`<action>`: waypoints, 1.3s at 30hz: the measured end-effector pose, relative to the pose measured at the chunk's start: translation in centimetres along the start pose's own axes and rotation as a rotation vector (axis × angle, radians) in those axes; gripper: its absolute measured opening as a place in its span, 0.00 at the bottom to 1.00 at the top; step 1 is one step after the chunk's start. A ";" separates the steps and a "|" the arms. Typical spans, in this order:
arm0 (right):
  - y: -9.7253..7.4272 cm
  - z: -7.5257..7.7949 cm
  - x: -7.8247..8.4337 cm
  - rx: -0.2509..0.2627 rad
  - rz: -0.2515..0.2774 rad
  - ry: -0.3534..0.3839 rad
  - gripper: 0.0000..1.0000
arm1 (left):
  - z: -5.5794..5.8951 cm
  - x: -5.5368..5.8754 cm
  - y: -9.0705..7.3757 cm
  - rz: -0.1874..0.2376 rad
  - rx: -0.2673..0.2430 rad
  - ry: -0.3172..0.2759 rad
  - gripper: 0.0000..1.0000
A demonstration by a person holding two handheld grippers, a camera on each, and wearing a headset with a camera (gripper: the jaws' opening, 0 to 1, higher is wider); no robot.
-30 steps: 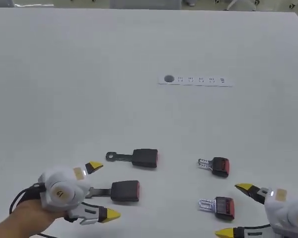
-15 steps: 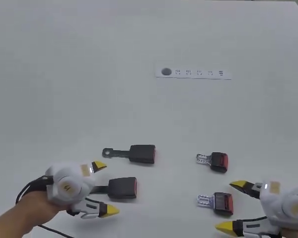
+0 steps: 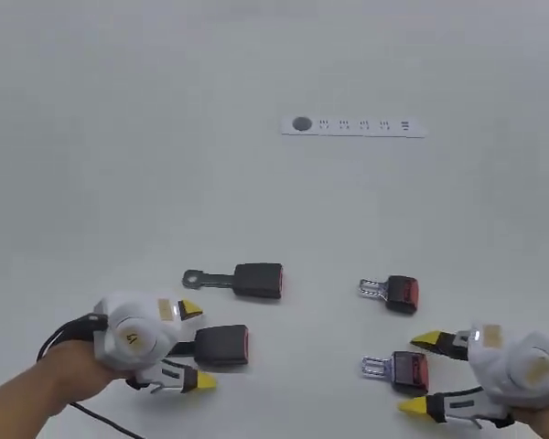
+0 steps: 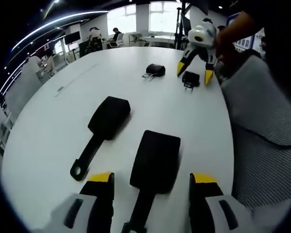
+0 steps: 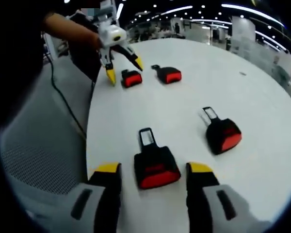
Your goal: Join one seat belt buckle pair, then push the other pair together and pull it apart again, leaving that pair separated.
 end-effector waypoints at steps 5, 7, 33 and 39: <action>0.1 0.1 -0.1 -0.001 0.004 -0.023 0.51 | -0.2 0.1 0.1 -0.008 0.012 0.028 0.58; 0.1 0.1 -0.1 0.000 0.007 -0.030 0.49 | -0.5 0.1 0.0 -0.002 0.004 0.022 0.54; 0.1 0.7 0.2 0.011 0.058 -0.054 0.37 | -0.5 -0.7 0.5 -0.064 0.123 0.207 0.35; 0.5 0.4 -0.1 0.019 0.074 -0.045 0.37 | -0.5 -0.7 0.5 -0.059 0.122 0.196 0.35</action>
Point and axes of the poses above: the centre of the closed fingertips' face, and the gripper's own axes: y roughly forward along the fingers, z roughly to its right, x roughly out of its underside, the point moved 5 cm from there along -y, roughly backward along the fingers, and after that the axes turned 2 degrees about z, right-handed, at the moved point
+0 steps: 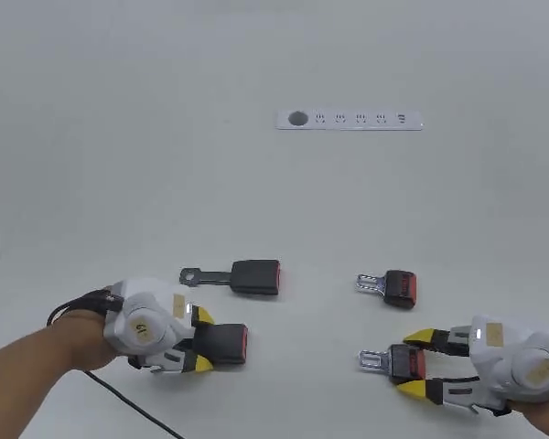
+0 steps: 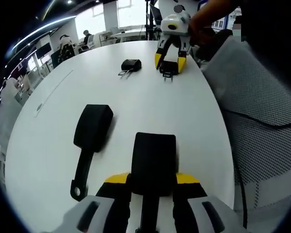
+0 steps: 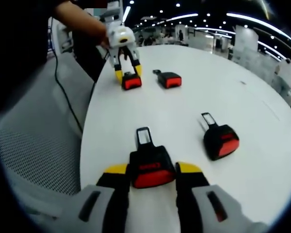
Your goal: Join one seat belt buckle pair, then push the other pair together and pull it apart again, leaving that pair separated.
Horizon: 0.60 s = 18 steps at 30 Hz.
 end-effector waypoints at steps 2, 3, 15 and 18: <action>0.4 -0.1 -0.2 0.001 0.010 0.007 0.37 | 0.0 0.0 0.0 -0.001 0.001 -0.003 0.35; 0.7 -0.3 -0.5 0.002 0.016 0.003 0.37 | 0.0 0.0 0.0 -0.001 0.002 -0.004 0.35; 3.7 -0.8 -2.9 -0.012 0.046 -0.002 0.37 | 0.0 0.0 0.1 -0.009 0.006 -0.017 0.35; 4.6 -0.9 -3.6 -0.014 0.054 -0.004 0.37 | 0.0 -0.1 0.1 -0.023 0.008 -0.008 0.35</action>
Point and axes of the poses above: the centre of the closed fingertips' face, and the gripper's own axes: y roughly forward along the fingers, z roughly to its right, x roughly out of its underside, the point moved 5 cm from there along -y, roughly backward along the fingers, and after that the axes turned 2 degrees about z, right-handed, at the moved point
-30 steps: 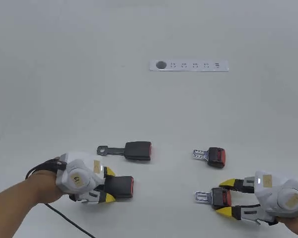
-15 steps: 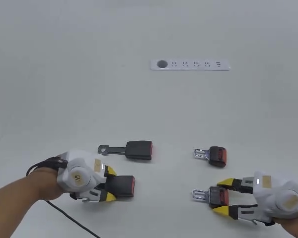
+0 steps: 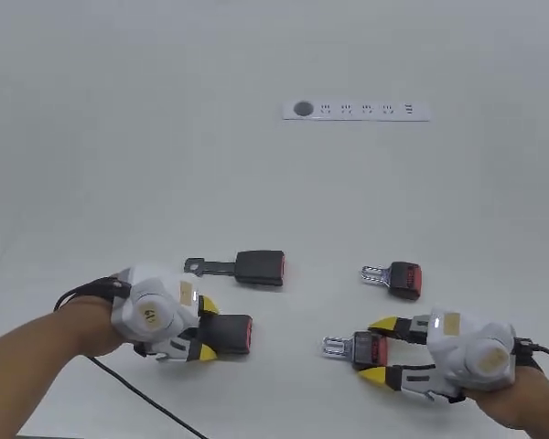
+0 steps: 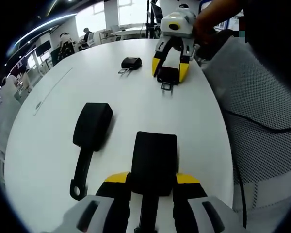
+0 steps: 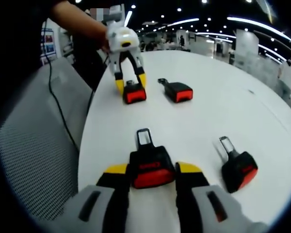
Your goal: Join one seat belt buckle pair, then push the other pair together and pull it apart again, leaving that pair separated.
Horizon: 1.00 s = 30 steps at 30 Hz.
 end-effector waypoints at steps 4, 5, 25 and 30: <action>1.3 -0.4 -0.9 0.005 0.017 -0.011 0.37 | 0.0 -0.1 0.0 -0.013 0.003 0.003 0.35; 1.4 -0.5 -1.0 0.008 0.014 -0.006 0.37 | 0.0 -0.1 0.0 -0.014 0.004 0.003 0.35; 6.9 -2.5 -5.2 -0.011 0.064 -0.037 0.37 | 0.0 -0.3 0.2 -0.053 0.011 0.020 0.34; 7.6 -2.7 -5.8 -0.021 0.081 -0.035 0.37 | 0.0 -0.5 0.3 -0.078 0.017 0.032 0.34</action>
Point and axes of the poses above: the centre of the closed fingertips' face, and the gripper's own axes: y roughly forward along the fingers, z roughly to its right, x roughly out of its underside, the point moved 5 cm from there along -y, roughly backward along the fingers, and after that the axes turned 2 degrees about z, right-handed, at the moved point
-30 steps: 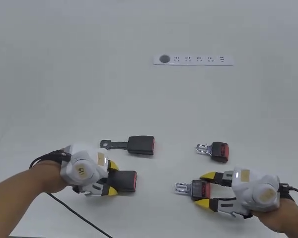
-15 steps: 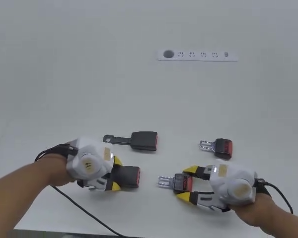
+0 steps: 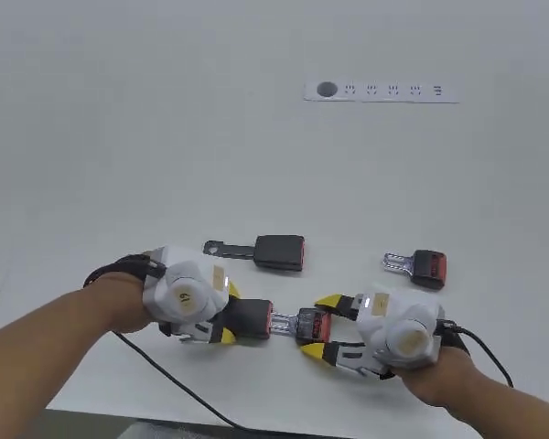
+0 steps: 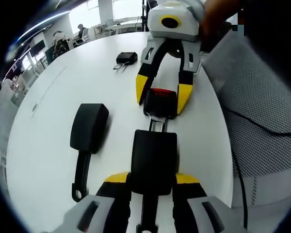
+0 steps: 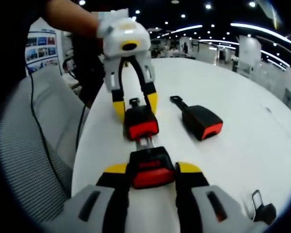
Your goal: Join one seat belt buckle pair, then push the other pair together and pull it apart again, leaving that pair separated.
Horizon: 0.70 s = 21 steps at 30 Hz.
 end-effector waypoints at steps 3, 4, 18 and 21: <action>0.4 -0.1 -0.4 -0.013 -0.002 -0.013 0.37 | 0.0 -0.1 0.1 -0.020 0.006 0.019 0.34; 0.5 -0.2 -0.4 -0.014 -0.006 -0.018 0.37 | 0.0 -0.1 0.0 -0.025 0.007 0.022 0.34; 0.7 0.1 -0.7 -0.032 -0.019 0.004 0.36 | -0.1 -0.3 0.2 -0.062 0.028 0.072 0.33; 1.3 0.1 -1.1 -0.033 -0.019 0.008 0.36 | -0.1 -0.3 0.2 -0.053 0.026 0.067 0.33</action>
Point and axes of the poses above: the centre of the closed fingertips' face, and the gripper's own axes: y roughly forward along the fingers, z roughly to its right, x roughly out of its underside, the point moved 5 cm from there along -y, roughly backward along the fingers, and after that the axes turned 2 degrees about z, right-handed, at the moved point
